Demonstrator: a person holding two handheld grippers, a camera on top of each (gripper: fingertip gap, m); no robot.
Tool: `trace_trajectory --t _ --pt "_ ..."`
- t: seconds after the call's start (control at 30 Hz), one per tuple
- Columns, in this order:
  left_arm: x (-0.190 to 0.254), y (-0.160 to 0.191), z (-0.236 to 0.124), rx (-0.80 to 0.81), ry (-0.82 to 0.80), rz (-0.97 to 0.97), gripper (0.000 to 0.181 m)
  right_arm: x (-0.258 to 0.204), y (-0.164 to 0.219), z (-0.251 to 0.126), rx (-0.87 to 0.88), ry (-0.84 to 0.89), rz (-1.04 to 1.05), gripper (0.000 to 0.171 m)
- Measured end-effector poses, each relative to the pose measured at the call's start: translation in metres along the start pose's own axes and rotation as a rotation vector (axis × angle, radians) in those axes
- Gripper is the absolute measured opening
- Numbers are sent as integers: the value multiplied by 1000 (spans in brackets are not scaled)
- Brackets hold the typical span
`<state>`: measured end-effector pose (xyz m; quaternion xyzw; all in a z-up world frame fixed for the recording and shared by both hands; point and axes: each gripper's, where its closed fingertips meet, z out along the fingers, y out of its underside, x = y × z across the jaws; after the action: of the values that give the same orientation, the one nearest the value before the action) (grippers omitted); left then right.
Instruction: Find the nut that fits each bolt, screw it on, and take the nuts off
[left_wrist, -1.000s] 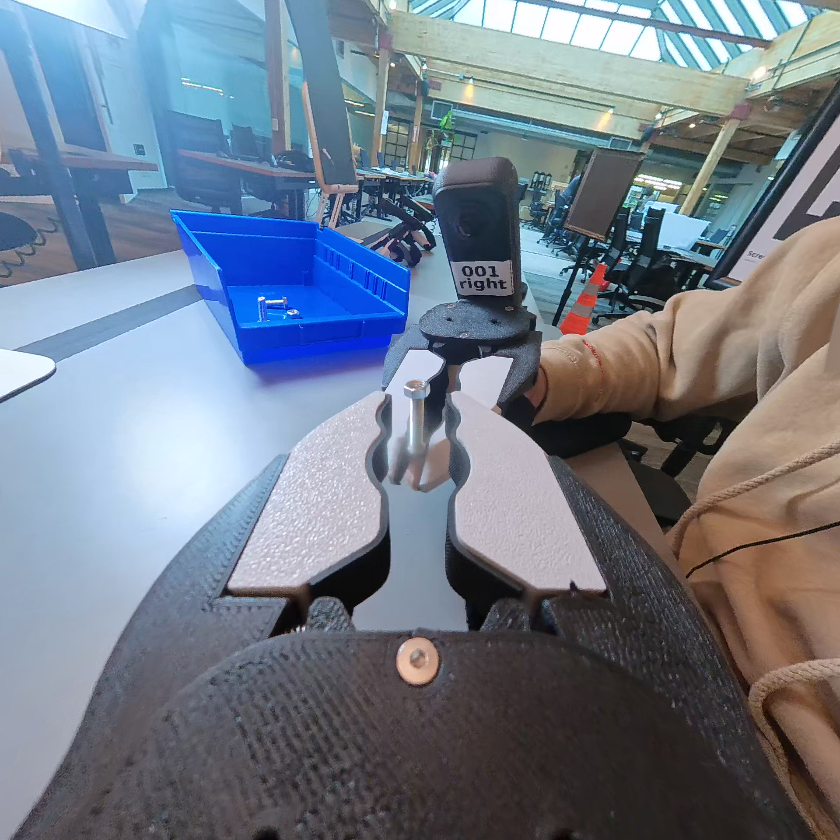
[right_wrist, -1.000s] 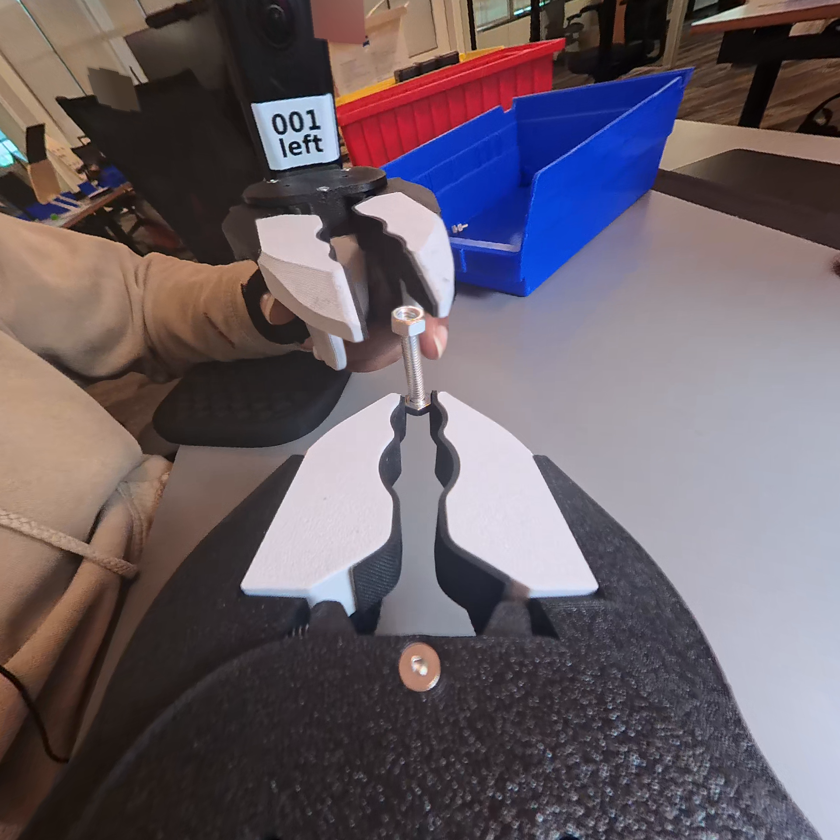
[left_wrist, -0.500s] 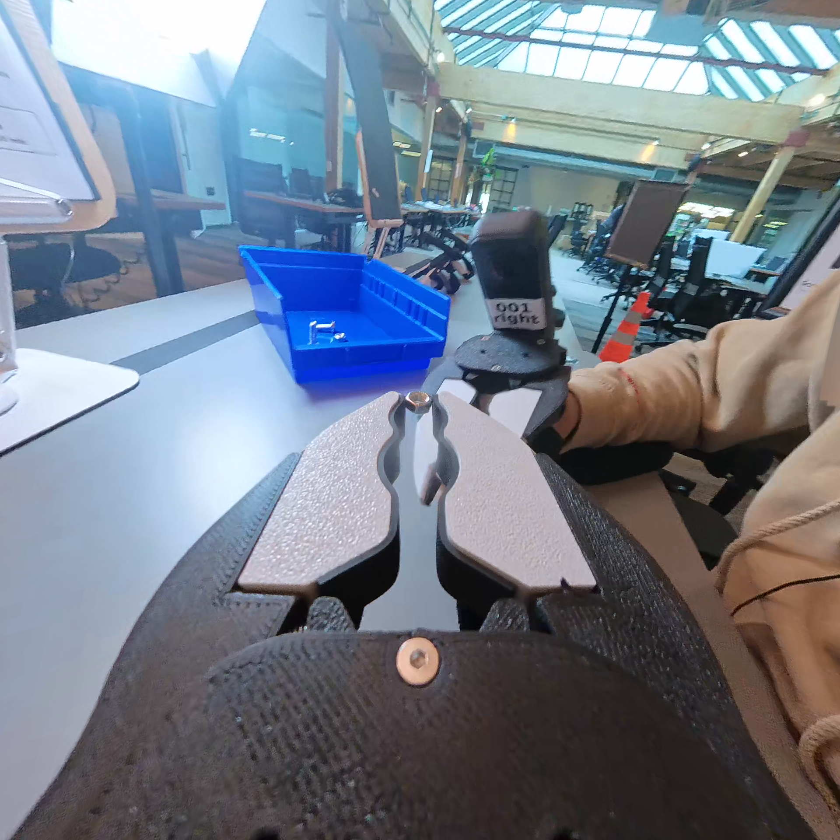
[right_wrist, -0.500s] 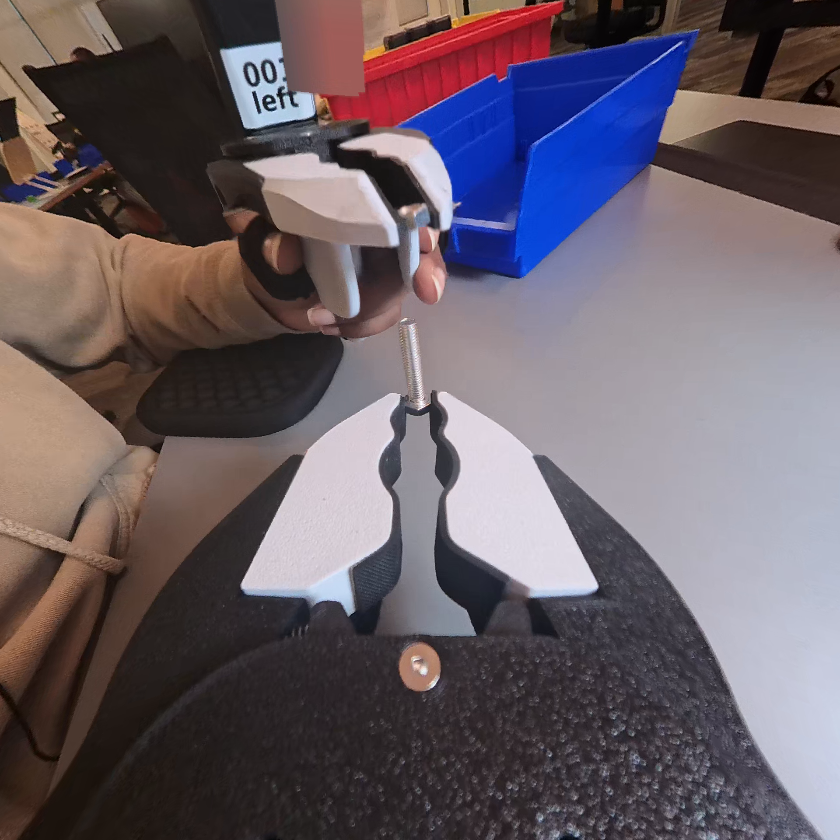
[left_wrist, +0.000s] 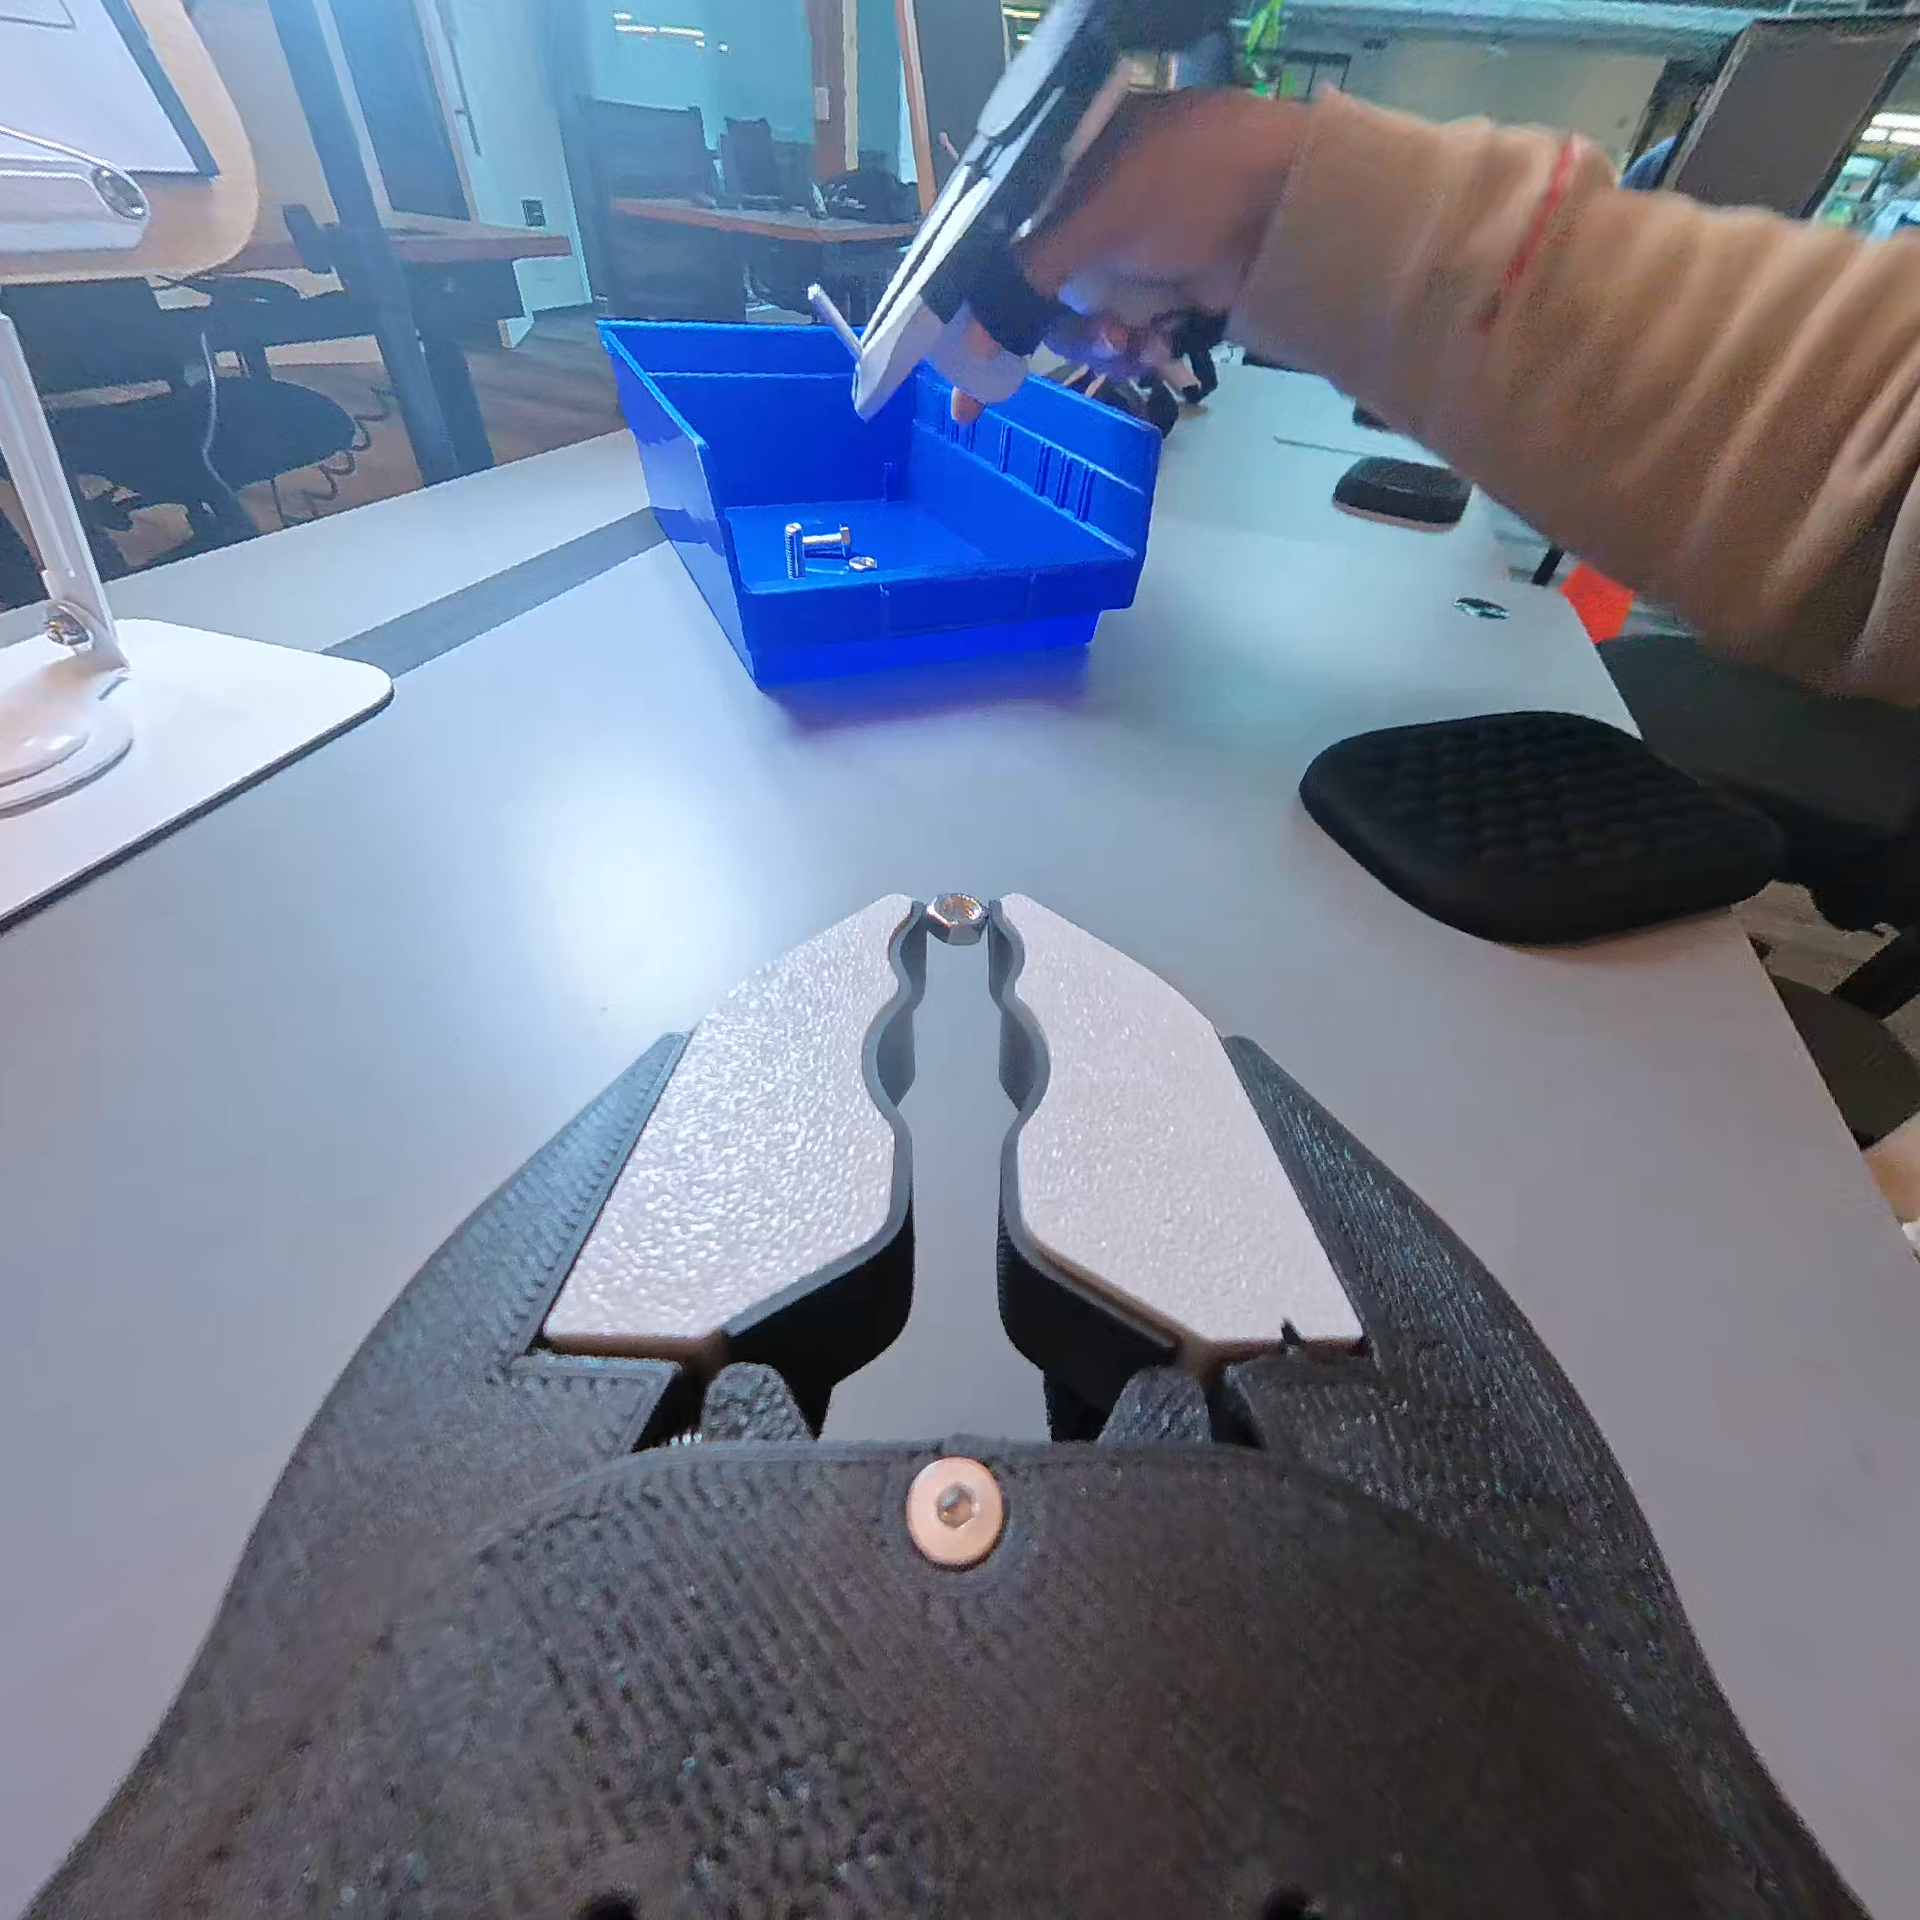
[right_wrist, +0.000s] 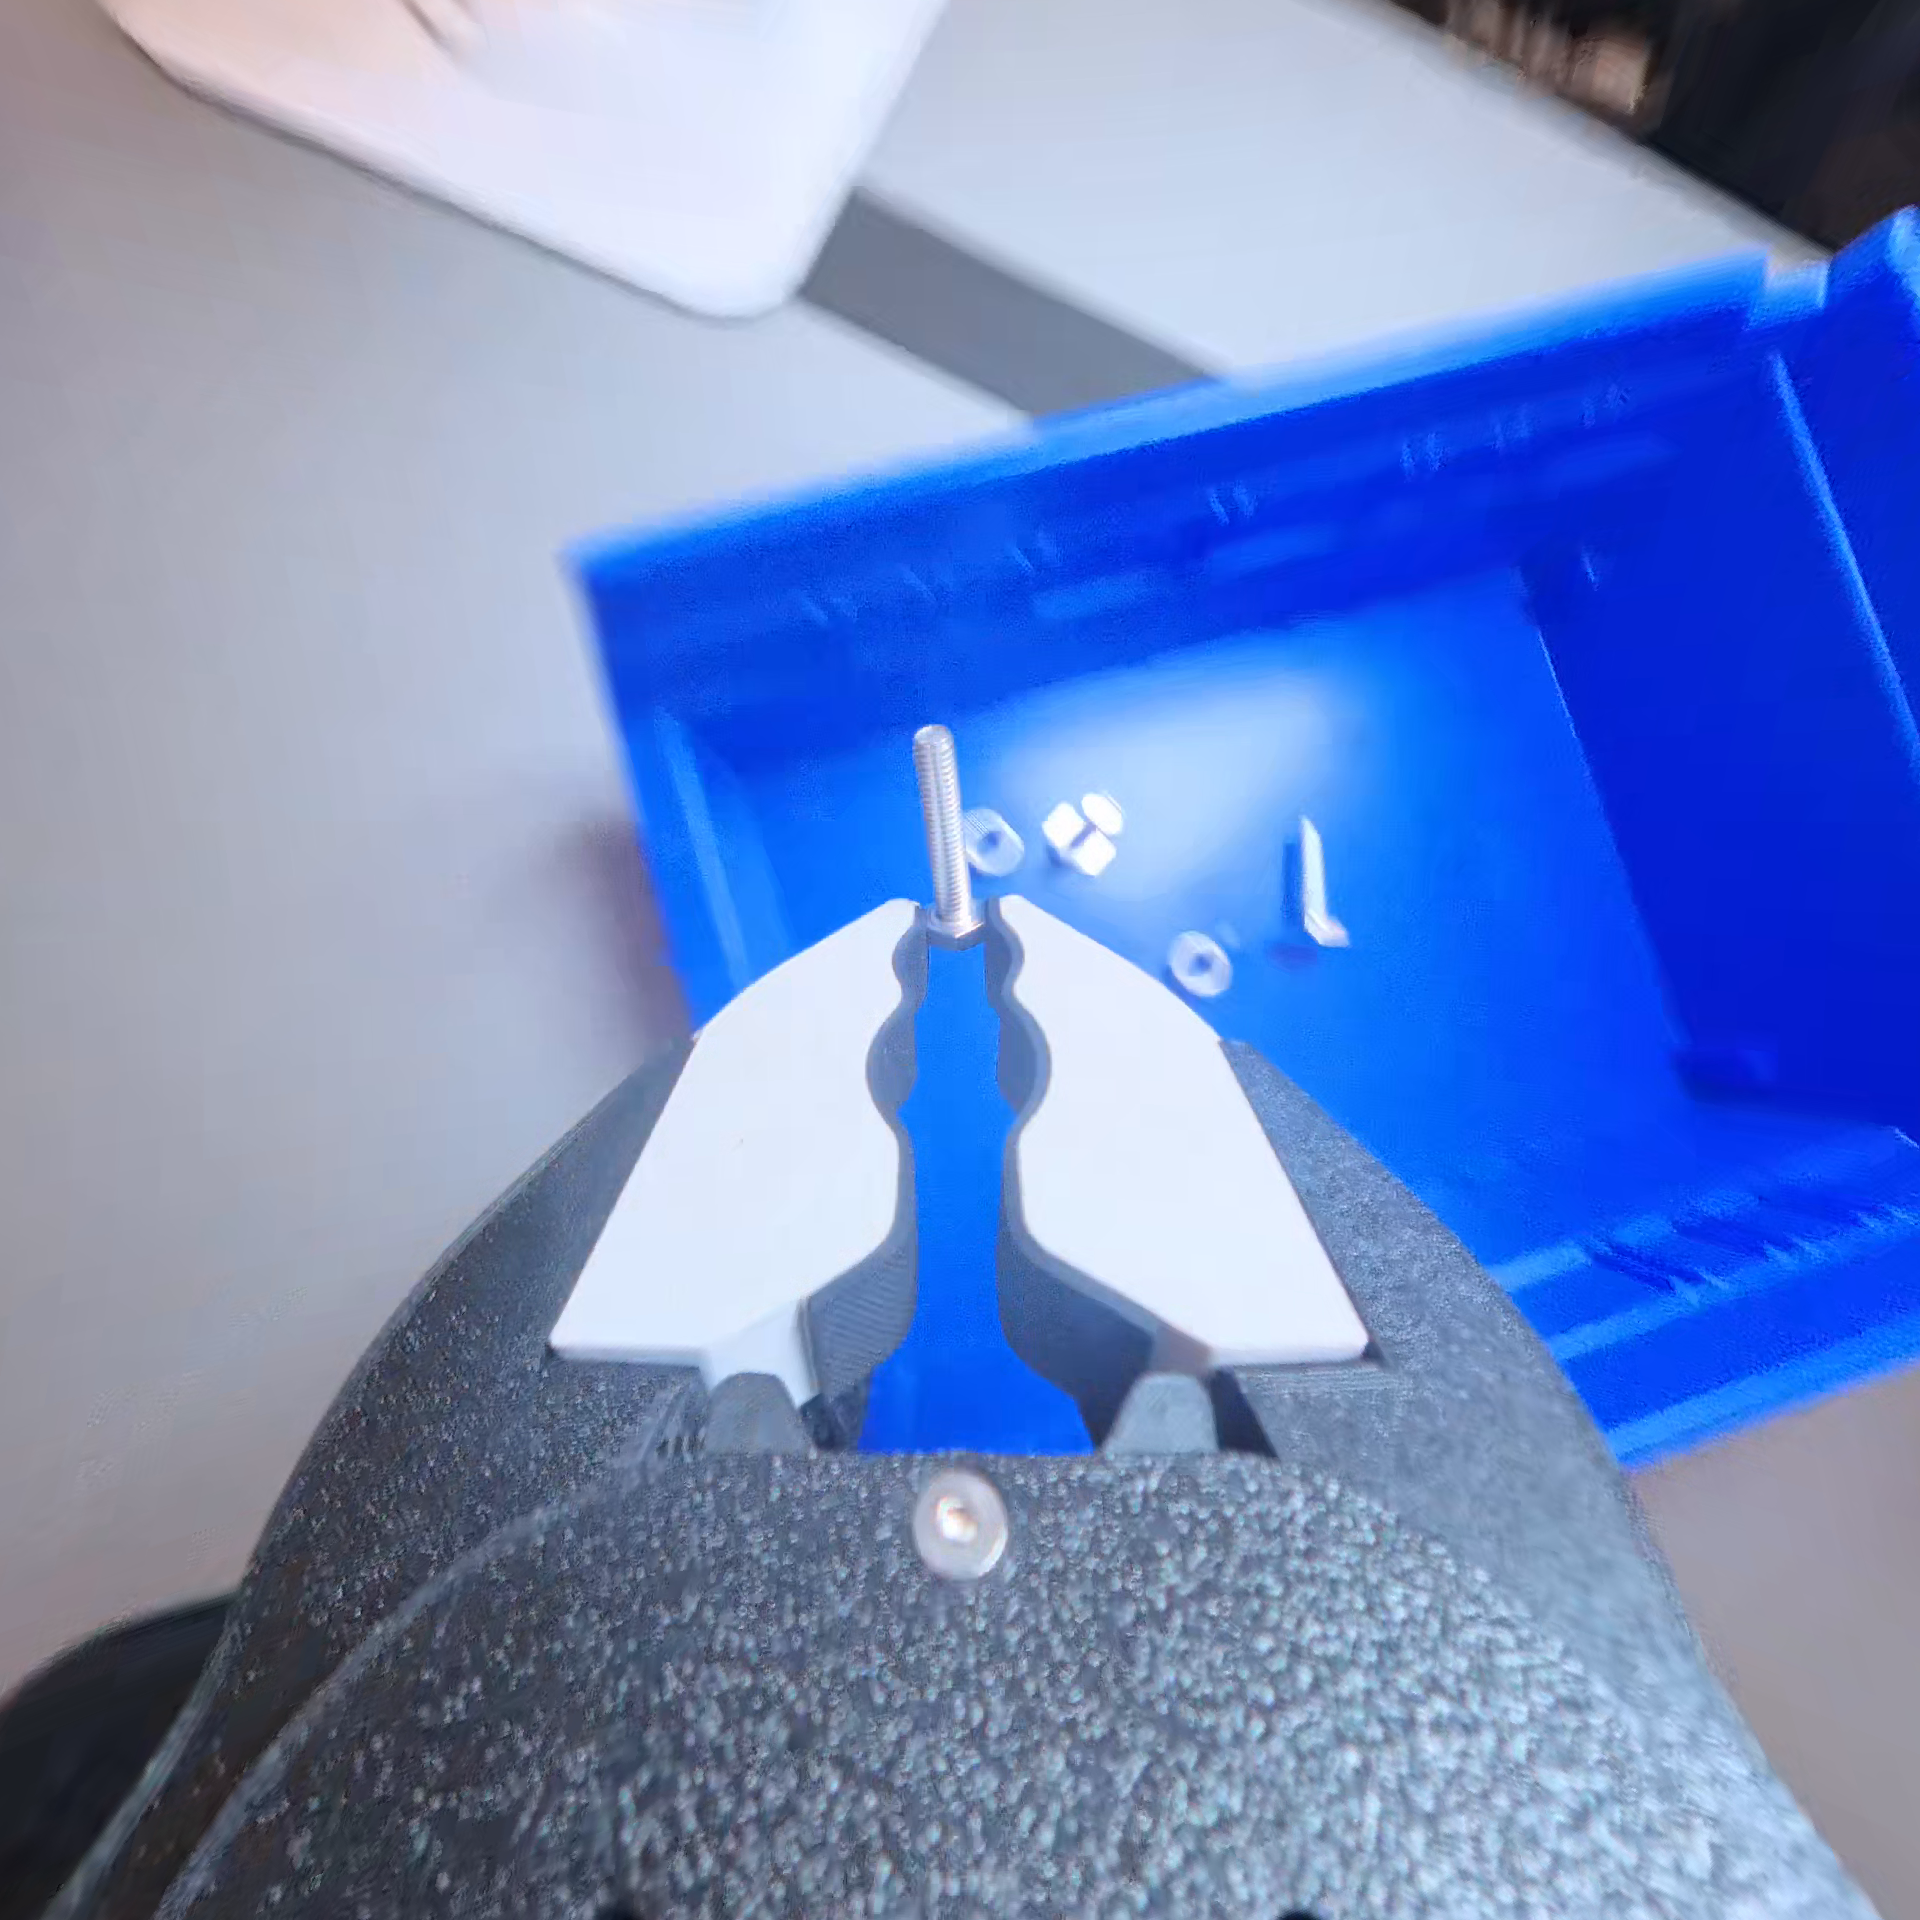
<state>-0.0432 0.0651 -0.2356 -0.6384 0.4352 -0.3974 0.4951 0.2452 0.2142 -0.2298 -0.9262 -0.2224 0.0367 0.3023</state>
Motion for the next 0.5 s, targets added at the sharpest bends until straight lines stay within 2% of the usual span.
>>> trace_trajectory --t 0.1,0.27,0.4,0.5 --pt "2 4 2 -20 7 15 11 27 34 17 -299 3 -26 10" --pt "1 5 2 -26 0 26 11 25 70 41 -652 -23 -137 11" --pt "0 6 2 -27 2 20 11 22 85 54 -799 -35 -144 11" --pt "0 6 2 -26 5 19 11 19 84 59 -800 -44 -146 11"
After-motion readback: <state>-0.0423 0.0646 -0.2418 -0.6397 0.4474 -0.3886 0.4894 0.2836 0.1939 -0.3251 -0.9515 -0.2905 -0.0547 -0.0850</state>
